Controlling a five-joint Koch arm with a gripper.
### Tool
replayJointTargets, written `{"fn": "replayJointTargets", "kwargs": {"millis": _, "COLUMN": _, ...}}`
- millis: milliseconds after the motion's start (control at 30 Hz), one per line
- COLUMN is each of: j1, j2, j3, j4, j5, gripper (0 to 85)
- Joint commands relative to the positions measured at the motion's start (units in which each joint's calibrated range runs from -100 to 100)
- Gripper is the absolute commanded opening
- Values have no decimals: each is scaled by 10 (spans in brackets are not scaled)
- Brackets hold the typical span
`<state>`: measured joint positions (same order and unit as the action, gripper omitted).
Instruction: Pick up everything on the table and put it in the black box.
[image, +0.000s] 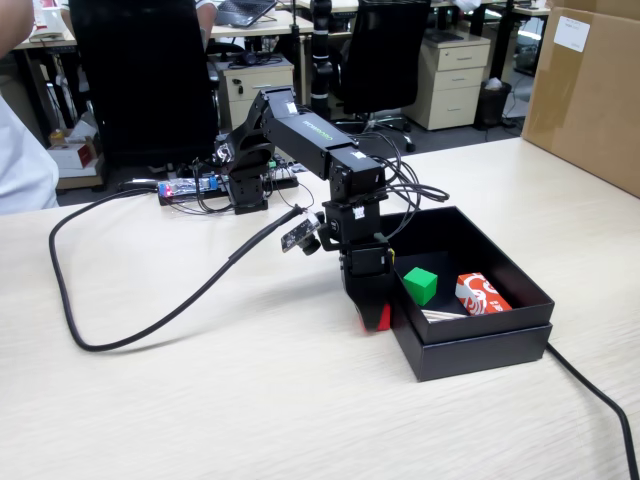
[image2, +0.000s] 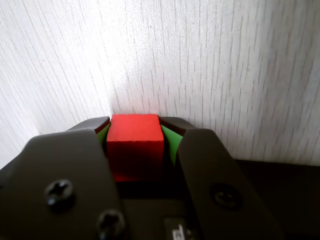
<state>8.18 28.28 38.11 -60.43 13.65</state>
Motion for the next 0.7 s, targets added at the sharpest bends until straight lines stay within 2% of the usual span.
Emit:
{"fn": "replayJointTargets", "kwargs": {"millis": 0, "j1": 12, "j2": -18, "j3": 25, "j4": -16, "j5": 5, "gripper": 9}}
{"fn": "replayJointTargets", "kwargs": {"millis": 133, "j1": 4, "j2": -61, "j3": 18, "j4": -25, "j5": 5, "gripper": 9}}
{"fn": "replayJointTargets", "kwargs": {"millis": 400, "j1": -14, "j2": -344, "j3": 7, "j4": -54, "j5": -14, "gripper": 9}}
{"fn": "replayJointTargets", "kwargs": {"millis": 500, "j1": -8, "j2": -457, "j3": 4, "j4": -55, "j5": -27, "gripper": 9}}
{"fn": "replayJointTargets", "kwargs": {"millis": 667, "j1": 31, "j2": -507, "j3": -14, "j4": -54, "j5": -27, "gripper": 9}}
